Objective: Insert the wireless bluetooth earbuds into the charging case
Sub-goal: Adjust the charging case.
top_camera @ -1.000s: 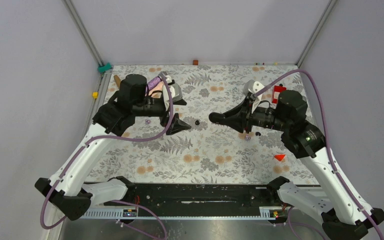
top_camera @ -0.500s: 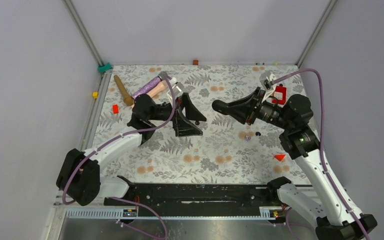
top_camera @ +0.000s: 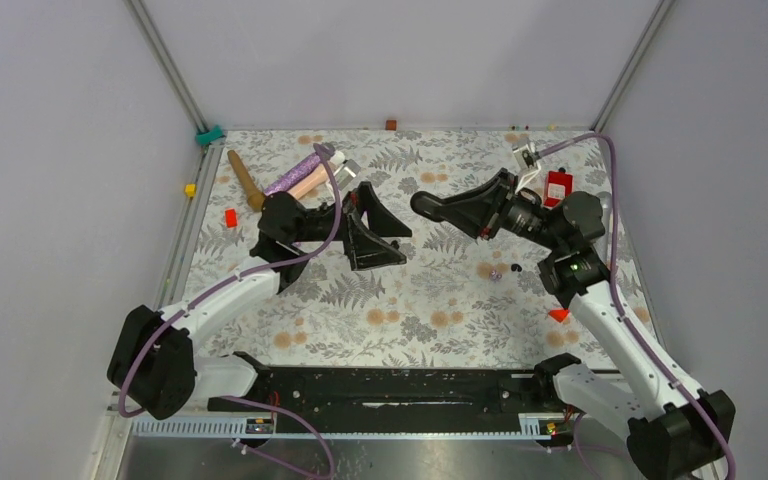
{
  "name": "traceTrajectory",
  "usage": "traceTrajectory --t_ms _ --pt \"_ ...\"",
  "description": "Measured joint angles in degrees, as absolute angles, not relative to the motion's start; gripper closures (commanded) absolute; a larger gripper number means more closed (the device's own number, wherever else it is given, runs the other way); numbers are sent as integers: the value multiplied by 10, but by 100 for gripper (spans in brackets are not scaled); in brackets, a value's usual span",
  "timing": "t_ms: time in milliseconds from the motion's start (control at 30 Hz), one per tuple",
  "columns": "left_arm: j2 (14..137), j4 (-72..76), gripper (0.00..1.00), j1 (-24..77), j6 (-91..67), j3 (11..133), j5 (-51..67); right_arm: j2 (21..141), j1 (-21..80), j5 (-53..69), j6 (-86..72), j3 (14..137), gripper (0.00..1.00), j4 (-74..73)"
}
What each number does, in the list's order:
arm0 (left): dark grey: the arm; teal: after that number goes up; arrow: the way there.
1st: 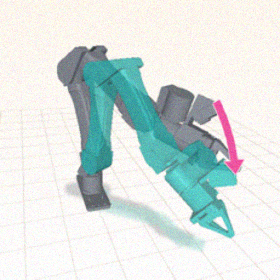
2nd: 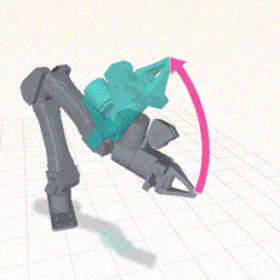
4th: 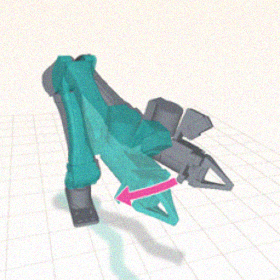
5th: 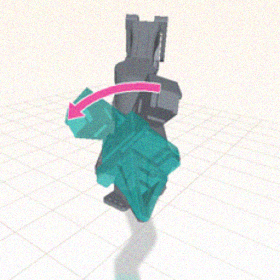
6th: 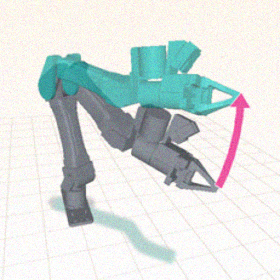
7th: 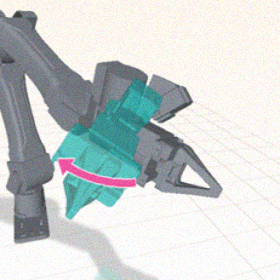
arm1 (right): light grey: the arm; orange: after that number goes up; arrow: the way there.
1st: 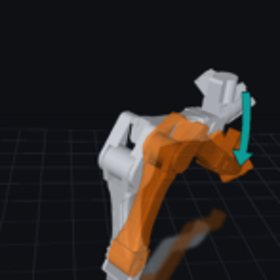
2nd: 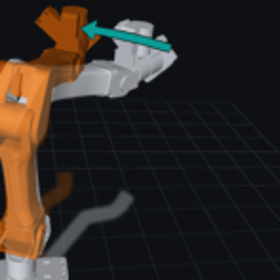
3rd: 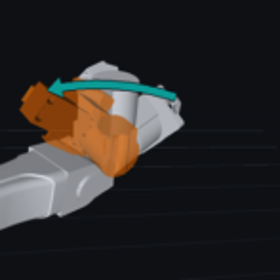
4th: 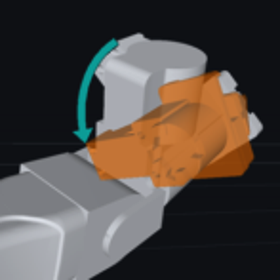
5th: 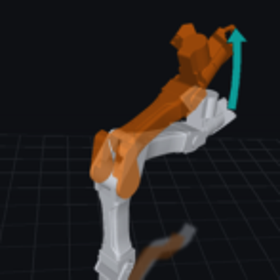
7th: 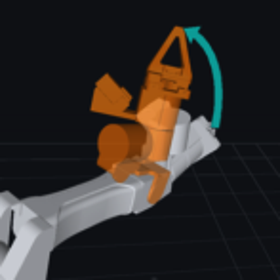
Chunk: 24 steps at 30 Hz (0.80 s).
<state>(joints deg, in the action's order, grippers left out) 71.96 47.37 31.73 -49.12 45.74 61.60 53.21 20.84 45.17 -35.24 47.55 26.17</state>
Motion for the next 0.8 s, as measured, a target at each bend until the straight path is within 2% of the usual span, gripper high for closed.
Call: traceTrajectory --t_ms 267,633,800 --pt "721 445 1 317 -493 457 591 604 229 451 -384 474 86 306" --pt "722 471 21 317 -515 455 581 592 246 444 -359 457 84 319" --pt "725 473 23 317 -517 455 576 587 247 440 -366 437 84 346"
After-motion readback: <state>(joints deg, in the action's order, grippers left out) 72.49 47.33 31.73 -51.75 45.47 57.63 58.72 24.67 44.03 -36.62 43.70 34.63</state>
